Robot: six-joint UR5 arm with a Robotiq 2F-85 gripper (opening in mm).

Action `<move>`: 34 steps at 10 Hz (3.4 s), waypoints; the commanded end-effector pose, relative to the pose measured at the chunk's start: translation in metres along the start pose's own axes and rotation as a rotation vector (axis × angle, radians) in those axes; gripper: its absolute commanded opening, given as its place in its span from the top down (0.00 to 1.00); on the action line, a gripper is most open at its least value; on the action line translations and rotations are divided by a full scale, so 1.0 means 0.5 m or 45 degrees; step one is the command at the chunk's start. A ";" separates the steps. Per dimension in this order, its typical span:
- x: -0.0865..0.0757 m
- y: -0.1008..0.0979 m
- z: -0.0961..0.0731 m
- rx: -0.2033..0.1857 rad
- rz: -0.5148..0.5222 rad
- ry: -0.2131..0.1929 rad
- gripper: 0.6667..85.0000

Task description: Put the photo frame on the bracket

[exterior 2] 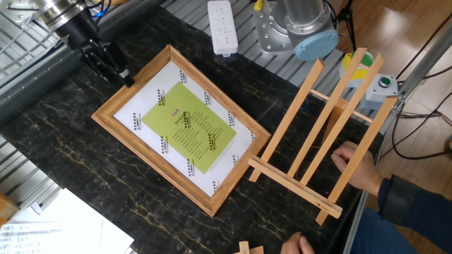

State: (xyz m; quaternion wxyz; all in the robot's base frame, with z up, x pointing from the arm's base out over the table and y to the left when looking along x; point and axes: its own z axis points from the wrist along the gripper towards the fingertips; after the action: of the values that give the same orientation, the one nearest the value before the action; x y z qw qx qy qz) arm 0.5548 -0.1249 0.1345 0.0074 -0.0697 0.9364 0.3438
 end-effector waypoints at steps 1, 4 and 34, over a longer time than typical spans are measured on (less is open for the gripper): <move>-0.016 0.011 0.010 -0.048 0.033 -0.028 0.41; -0.022 0.022 0.019 -0.084 0.059 -0.042 0.42; 0.044 0.020 -0.039 0.348 0.222 0.066 1.00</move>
State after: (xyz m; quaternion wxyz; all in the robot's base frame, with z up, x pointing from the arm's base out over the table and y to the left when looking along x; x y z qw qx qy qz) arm 0.5314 -0.1334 0.1512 -0.0429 0.0031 0.9761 0.2132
